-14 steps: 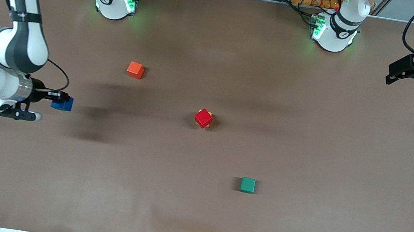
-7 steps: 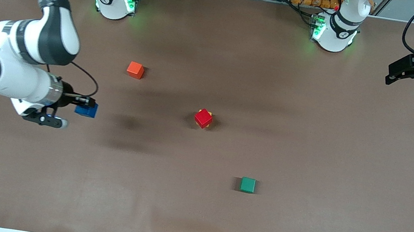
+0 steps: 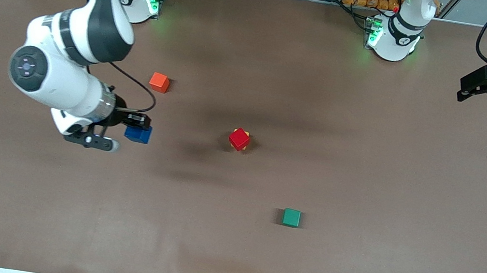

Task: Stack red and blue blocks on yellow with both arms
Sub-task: 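Carry the blue cube over the red cube with the right gripper, then lower the blue cube onto the red cube with the right gripper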

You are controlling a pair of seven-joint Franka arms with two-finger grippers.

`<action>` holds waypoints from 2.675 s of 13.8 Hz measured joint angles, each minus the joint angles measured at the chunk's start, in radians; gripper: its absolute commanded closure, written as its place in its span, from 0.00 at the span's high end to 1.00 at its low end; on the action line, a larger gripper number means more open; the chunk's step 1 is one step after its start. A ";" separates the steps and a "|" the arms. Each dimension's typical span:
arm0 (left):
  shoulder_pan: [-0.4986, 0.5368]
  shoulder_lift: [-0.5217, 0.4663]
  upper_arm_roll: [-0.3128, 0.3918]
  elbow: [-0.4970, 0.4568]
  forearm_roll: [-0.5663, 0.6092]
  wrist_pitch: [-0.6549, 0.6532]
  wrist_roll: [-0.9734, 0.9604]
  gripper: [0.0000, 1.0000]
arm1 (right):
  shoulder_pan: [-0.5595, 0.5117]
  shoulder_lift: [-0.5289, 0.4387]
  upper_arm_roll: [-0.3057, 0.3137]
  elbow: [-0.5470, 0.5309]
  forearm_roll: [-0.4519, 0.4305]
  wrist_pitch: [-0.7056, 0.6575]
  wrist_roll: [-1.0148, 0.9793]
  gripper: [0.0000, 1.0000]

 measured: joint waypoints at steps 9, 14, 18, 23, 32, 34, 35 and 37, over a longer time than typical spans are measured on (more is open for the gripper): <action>0.022 0.000 0.003 -0.011 0.003 0.077 0.000 1.00 | 0.195 0.134 0.000 0.133 0.000 0.090 0.288 0.00; 0.026 0.000 0.005 -0.013 0.003 0.090 0.000 1.00 | 0.280 0.197 -0.002 0.135 0.000 0.171 0.360 0.00; 0.026 0.000 0.005 -0.013 0.004 0.092 0.000 1.00 | 0.330 0.238 -0.004 0.136 -0.012 0.207 0.364 0.00; 0.025 0.000 0.002 -0.013 0.005 0.092 0.000 1.00 | 0.375 0.265 -0.005 0.138 -0.032 0.215 0.371 0.00; -0.080 -0.005 0.098 -0.025 0.005 0.095 0.001 1.00 | 0.393 0.292 -0.007 0.138 -0.071 0.216 0.400 0.02; -0.102 -0.005 0.131 -0.027 0.005 0.095 0.001 1.00 | 0.393 0.295 -0.007 0.139 -0.072 0.217 0.408 0.04; -0.103 -0.005 0.134 -0.028 0.005 0.095 0.001 1.00 | 0.394 0.295 -0.007 0.139 -0.072 0.217 0.413 0.06; -0.106 -0.005 0.134 -0.029 0.005 0.095 0.001 1.00 | 0.397 0.295 -0.007 0.139 -0.073 0.217 0.421 0.09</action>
